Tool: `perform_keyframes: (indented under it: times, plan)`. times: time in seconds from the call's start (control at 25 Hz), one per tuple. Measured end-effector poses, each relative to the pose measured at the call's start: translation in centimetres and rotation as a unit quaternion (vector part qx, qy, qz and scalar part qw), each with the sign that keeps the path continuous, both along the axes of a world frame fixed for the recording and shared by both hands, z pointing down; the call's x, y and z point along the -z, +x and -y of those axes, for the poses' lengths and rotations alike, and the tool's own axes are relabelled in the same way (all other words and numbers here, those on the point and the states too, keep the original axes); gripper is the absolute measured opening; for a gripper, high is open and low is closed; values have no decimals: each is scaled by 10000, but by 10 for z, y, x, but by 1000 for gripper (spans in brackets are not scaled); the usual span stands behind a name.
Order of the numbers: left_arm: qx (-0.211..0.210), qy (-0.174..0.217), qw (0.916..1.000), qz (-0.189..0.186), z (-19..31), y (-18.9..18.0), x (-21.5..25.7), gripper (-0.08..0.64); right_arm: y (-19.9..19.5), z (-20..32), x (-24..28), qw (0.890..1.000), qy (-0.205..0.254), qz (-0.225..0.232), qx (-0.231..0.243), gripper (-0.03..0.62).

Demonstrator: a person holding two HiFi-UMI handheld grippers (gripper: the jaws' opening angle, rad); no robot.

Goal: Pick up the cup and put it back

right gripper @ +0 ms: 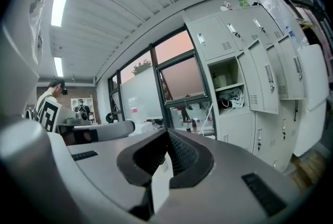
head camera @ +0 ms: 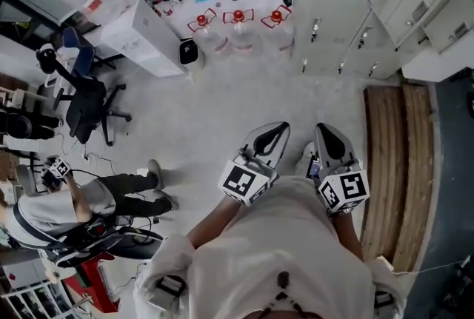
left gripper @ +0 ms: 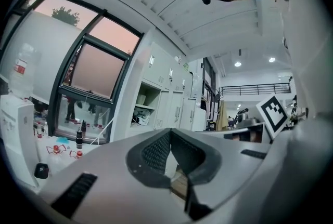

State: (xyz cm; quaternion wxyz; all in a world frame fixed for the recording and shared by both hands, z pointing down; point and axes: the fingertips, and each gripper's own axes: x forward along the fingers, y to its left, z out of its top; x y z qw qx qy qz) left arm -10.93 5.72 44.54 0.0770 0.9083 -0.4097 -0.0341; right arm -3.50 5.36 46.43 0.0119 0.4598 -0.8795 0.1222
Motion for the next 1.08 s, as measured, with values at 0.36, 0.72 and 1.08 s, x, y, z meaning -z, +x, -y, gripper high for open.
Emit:
perform_keyframes:
  times: [0.36, 0.72, 1.08]
  plan:
    - [-669, 11, 9976, -173, -75, -18, 6, 9, -30, -84, 6, 9983, -15, -68, -576, 25]
    - [-1017, -11, 9946, -180, -116, 4, -8, 9, 3, -139, -2, 9947, -120, -274, -986, 25]
    - [-969, 224, 9950, -80, -158, 59, 10, 9, 61, -200, 11, 9930, 13, -226, -1159, 25]
